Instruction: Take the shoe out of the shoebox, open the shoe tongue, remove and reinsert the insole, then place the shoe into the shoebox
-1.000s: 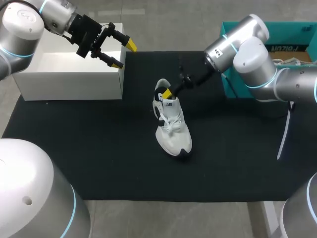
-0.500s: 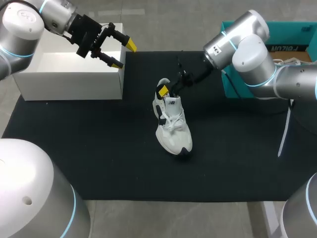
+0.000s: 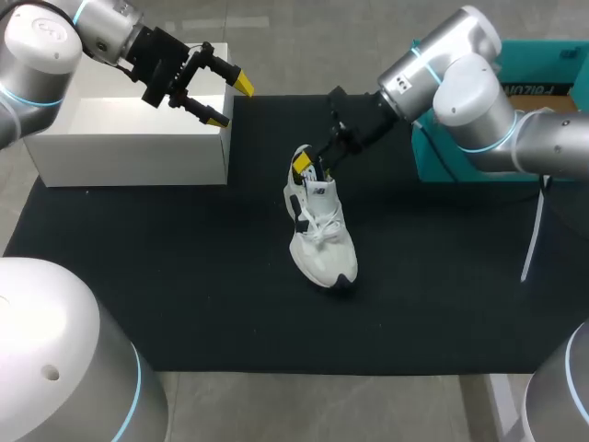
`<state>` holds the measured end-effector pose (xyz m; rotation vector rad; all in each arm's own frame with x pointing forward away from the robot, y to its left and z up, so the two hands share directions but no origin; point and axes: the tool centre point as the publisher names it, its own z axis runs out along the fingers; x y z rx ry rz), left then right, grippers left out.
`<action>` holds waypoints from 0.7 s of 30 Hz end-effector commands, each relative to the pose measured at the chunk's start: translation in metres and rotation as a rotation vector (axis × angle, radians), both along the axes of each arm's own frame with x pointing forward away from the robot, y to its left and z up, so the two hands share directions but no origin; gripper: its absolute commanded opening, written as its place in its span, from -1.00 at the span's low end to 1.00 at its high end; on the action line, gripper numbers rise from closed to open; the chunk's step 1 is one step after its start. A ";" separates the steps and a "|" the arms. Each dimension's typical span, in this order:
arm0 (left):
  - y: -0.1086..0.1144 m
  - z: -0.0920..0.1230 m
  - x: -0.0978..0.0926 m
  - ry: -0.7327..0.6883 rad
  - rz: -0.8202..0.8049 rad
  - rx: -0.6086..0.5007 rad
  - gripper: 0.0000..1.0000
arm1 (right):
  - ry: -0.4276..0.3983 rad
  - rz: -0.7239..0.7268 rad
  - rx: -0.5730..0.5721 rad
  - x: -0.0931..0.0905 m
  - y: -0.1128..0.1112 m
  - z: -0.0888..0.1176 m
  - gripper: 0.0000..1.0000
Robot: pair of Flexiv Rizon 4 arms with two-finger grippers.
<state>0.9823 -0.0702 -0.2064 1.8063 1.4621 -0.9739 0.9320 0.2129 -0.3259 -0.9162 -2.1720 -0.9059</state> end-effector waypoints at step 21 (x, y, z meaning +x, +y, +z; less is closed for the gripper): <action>0.000 0.000 -0.001 -0.003 0.002 0.003 1.00 | 0.024 -0.031 -0.020 0.009 -0.006 -0.006 -1.00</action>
